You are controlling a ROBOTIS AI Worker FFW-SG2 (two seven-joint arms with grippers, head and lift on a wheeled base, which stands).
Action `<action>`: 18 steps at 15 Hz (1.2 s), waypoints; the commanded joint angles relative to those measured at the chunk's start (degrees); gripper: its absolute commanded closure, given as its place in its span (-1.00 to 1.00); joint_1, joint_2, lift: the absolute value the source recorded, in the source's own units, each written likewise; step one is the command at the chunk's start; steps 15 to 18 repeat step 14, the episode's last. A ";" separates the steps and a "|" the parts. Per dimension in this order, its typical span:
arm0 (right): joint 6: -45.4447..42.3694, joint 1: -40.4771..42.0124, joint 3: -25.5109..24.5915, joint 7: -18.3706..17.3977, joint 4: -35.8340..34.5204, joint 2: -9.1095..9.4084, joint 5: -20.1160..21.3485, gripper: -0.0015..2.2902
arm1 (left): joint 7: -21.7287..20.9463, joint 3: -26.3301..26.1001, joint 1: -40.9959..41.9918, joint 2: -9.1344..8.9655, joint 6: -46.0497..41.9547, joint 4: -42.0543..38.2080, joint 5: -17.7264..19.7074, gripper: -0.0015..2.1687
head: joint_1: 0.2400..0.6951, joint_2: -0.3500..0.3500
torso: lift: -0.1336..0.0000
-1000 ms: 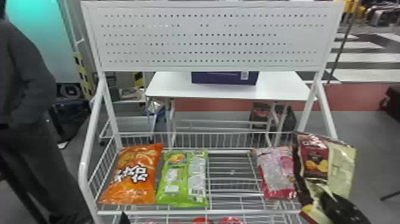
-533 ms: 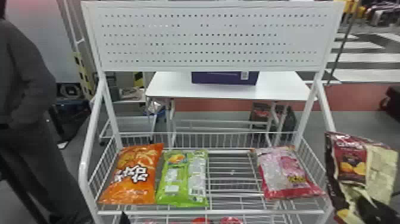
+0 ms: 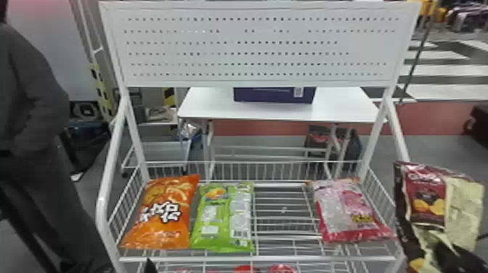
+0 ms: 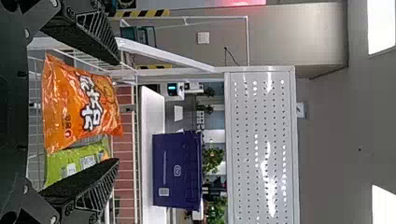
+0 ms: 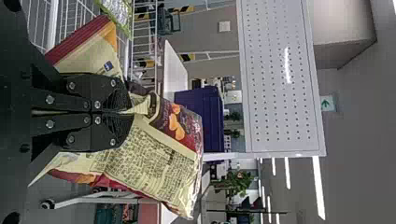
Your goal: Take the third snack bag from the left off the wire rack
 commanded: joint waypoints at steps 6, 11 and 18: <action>-0.86 0.44 0.00 0.09 0.19 -0.09 0.07 0.91 | 0.00 0.07 0.42 -0.04 0.00 -0.27 -0.19 -0.85 | 0.14 0.00 | 1.00; -0.86 0.44 0.00 0.09 0.28 0.00 0.07 0.91 | 0.09 -0.02 0.51 -0.04 0.00 -0.35 -0.19 -0.85 | 0.14 0.00 | 1.00; -1.03 0.44 0.00 0.70 0.36 0.09 -0.01 0.91 | 0.00 0.07 0.51 -0.04 0.00 -0.35 -0.28 -0.85 | 0.14 0.00 | 1.00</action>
